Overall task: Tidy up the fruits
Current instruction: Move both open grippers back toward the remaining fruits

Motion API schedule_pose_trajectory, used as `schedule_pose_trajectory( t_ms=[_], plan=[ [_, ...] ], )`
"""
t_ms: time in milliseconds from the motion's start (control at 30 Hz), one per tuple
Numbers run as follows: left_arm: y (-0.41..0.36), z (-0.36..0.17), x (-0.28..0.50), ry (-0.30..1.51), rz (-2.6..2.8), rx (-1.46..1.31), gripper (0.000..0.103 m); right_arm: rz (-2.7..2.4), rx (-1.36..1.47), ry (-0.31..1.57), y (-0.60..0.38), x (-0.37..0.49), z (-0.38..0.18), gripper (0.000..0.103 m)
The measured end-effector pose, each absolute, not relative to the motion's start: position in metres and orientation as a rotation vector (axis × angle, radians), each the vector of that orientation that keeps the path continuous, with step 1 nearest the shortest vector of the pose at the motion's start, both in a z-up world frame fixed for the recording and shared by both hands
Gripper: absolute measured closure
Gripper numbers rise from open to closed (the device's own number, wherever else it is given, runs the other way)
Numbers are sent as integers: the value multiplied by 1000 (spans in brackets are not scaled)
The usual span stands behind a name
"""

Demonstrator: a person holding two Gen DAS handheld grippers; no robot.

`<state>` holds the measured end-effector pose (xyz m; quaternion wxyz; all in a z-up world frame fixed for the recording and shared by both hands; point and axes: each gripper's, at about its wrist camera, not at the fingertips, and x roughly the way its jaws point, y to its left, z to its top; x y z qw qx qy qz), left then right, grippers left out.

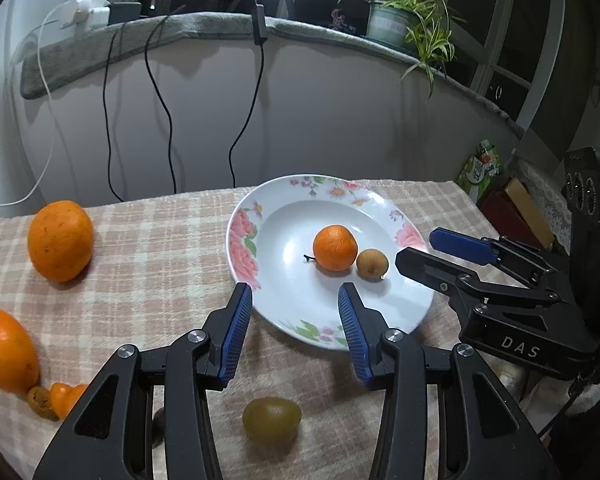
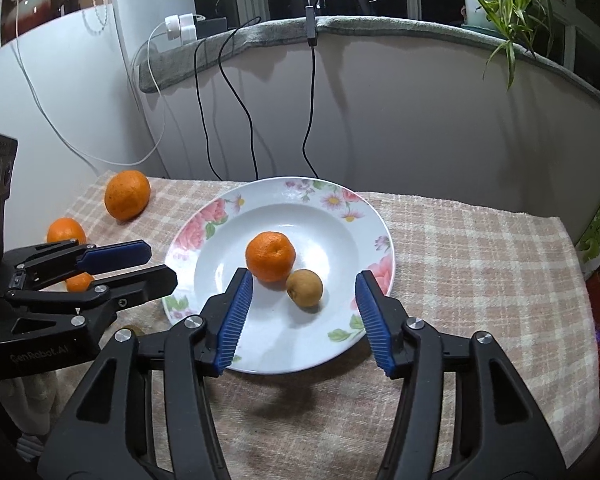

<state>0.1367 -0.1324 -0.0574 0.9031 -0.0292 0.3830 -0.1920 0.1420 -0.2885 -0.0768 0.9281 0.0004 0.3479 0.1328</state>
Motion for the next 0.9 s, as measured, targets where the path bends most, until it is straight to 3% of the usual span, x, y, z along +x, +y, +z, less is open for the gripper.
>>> schedule_pose_trajectory(
  t_ms=[900],
  plan=[
    [-42, -61, 73, 752, -264, -92, 60, 485, -16, 707, -237, 89, -76, 47]
  ],
)
